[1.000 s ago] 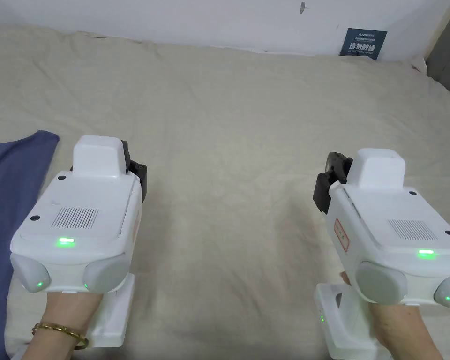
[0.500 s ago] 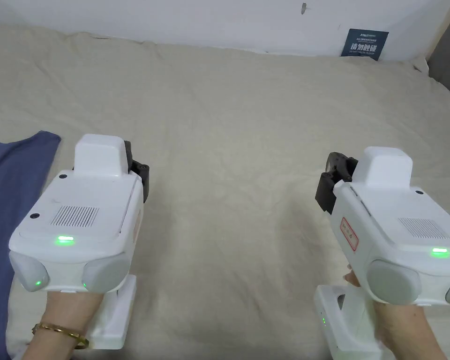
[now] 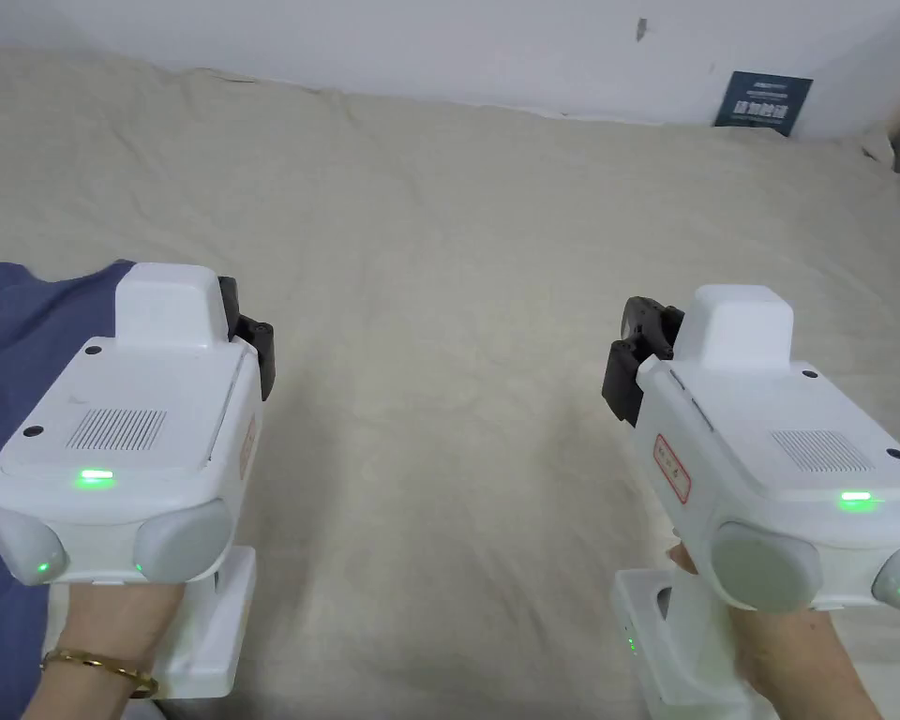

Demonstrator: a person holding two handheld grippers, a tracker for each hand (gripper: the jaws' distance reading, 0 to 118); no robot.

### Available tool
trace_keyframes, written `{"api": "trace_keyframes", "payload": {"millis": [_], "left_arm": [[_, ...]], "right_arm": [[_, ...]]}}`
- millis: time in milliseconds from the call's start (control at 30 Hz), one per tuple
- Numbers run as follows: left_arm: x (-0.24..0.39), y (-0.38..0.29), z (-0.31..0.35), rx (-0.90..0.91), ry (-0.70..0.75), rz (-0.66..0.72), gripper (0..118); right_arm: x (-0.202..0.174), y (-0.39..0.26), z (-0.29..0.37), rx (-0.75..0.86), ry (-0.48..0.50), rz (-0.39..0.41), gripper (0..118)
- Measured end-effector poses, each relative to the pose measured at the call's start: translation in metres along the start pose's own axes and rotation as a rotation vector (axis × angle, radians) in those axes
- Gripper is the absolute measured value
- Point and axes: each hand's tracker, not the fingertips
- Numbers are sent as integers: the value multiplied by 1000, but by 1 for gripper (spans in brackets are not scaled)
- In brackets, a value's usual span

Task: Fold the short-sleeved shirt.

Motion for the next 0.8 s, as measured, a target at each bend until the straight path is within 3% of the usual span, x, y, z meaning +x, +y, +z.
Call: {"api": "trace_keyframes", "payload": {"millis": [567,800], "left_arm": [[-144,-10,77,-22,435,44,0],[-169,-20,96,-51,508,91,0]], "right_arm": [[-146,19,-41,11,404,72,1],[-180,19,-41,5,489,95,1]]}}
